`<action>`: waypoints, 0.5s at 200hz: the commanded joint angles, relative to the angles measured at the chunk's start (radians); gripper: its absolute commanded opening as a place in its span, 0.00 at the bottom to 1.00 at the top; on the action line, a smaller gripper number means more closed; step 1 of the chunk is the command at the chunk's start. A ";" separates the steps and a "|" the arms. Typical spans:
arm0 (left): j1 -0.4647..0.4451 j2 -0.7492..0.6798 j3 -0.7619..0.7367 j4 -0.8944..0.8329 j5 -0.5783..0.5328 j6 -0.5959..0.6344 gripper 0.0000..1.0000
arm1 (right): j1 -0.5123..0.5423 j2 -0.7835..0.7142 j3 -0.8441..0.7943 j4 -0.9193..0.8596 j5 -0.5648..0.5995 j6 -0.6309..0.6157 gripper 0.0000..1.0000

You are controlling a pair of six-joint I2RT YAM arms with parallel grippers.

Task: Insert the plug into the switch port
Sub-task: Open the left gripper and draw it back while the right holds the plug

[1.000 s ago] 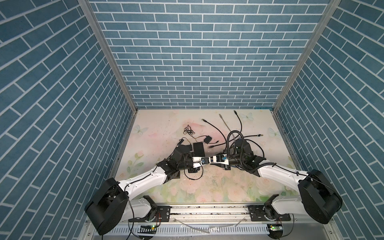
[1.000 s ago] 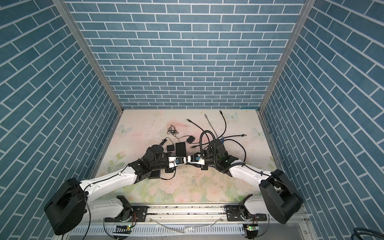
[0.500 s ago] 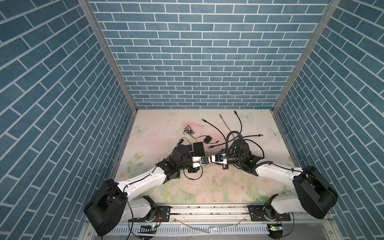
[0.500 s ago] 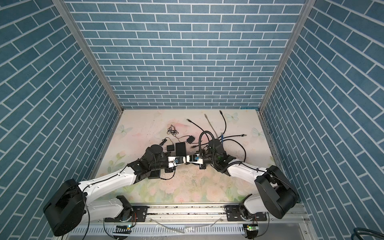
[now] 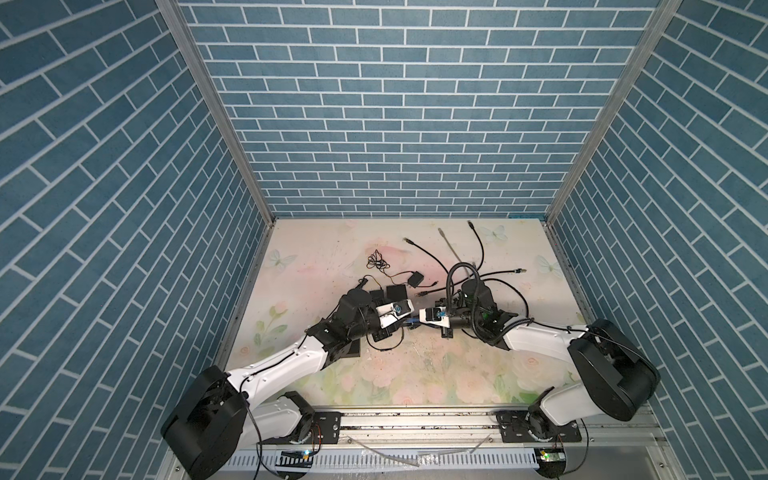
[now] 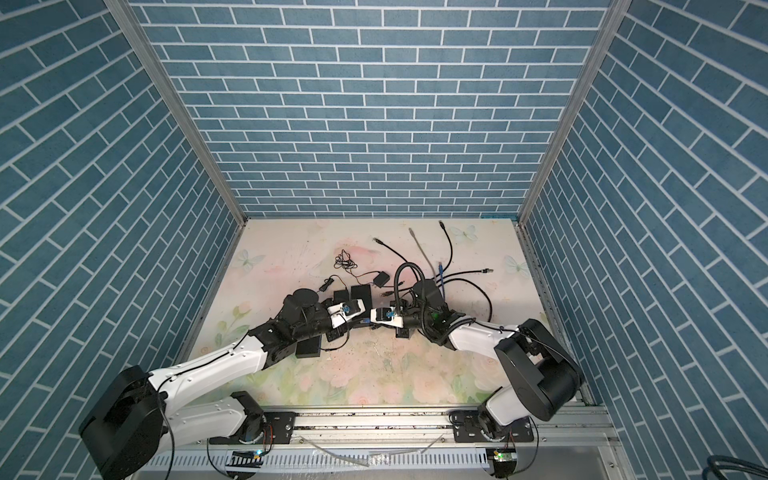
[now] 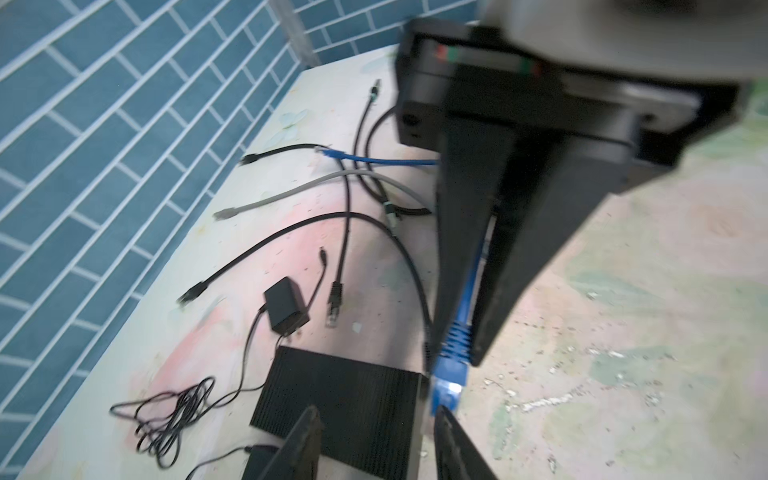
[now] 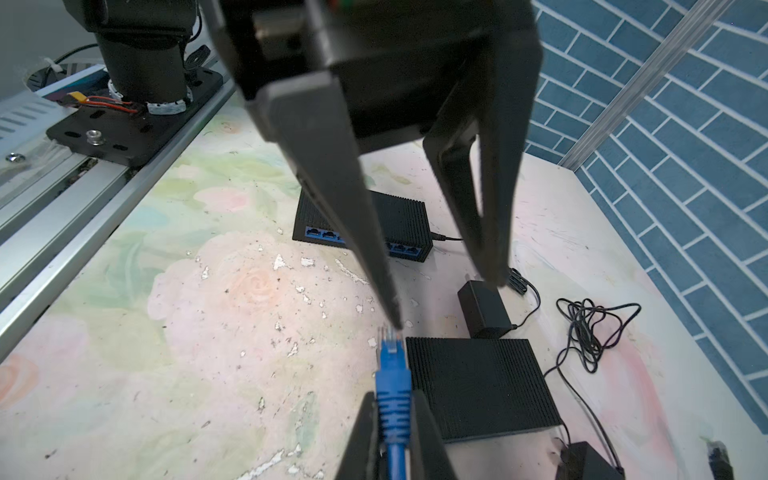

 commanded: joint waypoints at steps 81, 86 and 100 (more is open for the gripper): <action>0.022 -0.167 -0.035 -0.196 -0.464 -0.720 0.99 | 0.074 0.206 -0.033 0.313 0.065 0.237 0.00; 0.022 -0.162 -0.021 -0.235 -0.477 -0.745 1.00 | 0.076 0.215 -0.028 0.321 0.063 0.246 0.00; 0.023 -0.142 0.013 -0.350 -0.532 -0.818 1.00 | 0.084 0.240 -0.014 0.334 0.065 0.262 0.00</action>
